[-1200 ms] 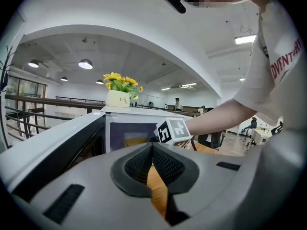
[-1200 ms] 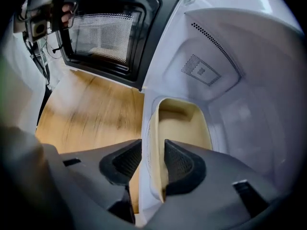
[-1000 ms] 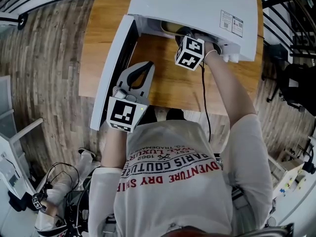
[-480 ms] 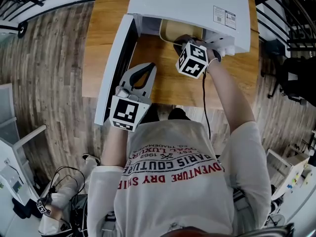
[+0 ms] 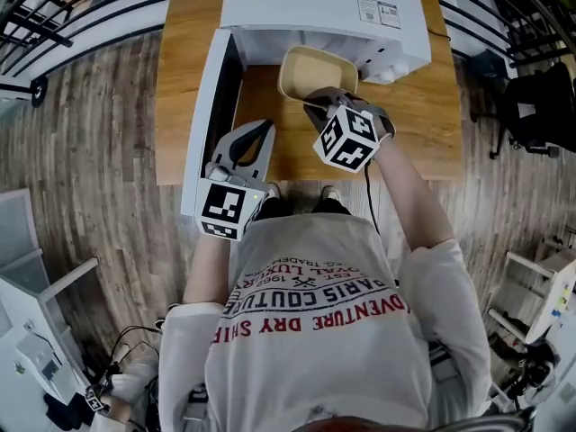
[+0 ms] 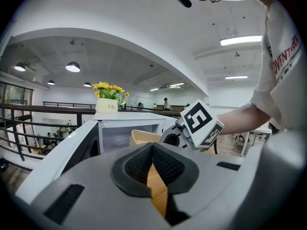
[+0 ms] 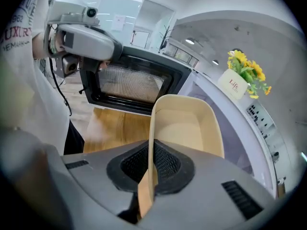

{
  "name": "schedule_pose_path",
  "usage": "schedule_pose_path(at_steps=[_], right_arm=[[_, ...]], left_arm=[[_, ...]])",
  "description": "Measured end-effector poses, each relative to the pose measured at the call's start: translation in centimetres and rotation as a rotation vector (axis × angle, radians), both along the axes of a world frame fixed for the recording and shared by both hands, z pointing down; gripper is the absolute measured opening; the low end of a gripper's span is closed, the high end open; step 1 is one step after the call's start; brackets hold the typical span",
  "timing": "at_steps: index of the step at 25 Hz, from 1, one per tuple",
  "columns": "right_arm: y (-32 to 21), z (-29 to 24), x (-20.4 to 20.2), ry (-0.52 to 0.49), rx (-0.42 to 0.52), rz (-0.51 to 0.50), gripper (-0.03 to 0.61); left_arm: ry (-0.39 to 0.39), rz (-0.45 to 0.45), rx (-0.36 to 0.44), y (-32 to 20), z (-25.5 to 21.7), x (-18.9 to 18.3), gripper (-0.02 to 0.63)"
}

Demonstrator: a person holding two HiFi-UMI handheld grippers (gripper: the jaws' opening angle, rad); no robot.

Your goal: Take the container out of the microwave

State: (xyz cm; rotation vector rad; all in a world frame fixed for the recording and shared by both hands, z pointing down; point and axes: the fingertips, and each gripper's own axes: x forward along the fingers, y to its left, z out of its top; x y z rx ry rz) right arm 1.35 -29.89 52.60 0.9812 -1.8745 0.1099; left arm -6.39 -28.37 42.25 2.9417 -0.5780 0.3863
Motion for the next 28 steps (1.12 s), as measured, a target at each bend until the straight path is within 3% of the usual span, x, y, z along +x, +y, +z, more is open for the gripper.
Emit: schedule_pose_path(at_steps=[12,18,22,28], right_arm=[[5.7,-7.4,0.5,-0.210,0.225,0.262,0.031],[7.1,-11.8,2.4,-0.365,0.407,0.370,0.031],[7.2,-13.8,3.7,-0.447,0.516,0.402,0.031],[7.7,-15.1,5.4,-0.476,0.587,0.420,0.031]], left_arm=[[0.037,0.008,0.063,1.8,-2.6,-0.7,0.017],[0.056,-0.008,0.105,1.7,-4.4,0.2,0.016],[0.047,0.000,0.156,2.0,-5.5,1.1,0.016],[0.074,-0.009,0.165,2.1,-6.8,2.2,0.017]])
